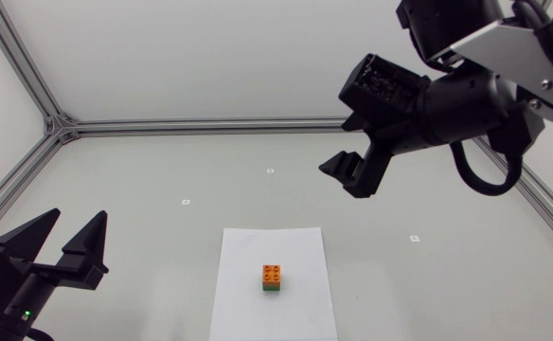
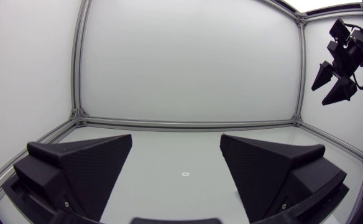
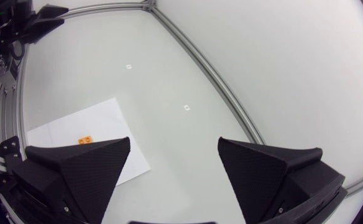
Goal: Pick up the orange 2x2 brick with the right arm and stack it on top of the green 2x2 brick in the center
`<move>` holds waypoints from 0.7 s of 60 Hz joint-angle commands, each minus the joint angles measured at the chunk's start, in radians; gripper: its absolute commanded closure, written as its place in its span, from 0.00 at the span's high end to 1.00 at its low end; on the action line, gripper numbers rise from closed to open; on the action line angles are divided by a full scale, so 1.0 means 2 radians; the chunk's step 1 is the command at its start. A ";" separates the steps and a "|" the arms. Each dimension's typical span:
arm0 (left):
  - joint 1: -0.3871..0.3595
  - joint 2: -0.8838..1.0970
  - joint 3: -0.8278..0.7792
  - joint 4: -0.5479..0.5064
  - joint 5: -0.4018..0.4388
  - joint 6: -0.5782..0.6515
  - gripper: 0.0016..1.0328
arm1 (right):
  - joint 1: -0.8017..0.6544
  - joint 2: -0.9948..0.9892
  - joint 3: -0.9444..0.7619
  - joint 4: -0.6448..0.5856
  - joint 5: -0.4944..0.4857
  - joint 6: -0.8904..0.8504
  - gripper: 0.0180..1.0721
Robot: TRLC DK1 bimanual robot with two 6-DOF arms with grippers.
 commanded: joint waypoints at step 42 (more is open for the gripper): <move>-0.003 -0.001 -0.021 -0.005 -0.001 -0.010 0.96 | -0.254 -0.399 -0.364 0.224 0.039 0.049 0.96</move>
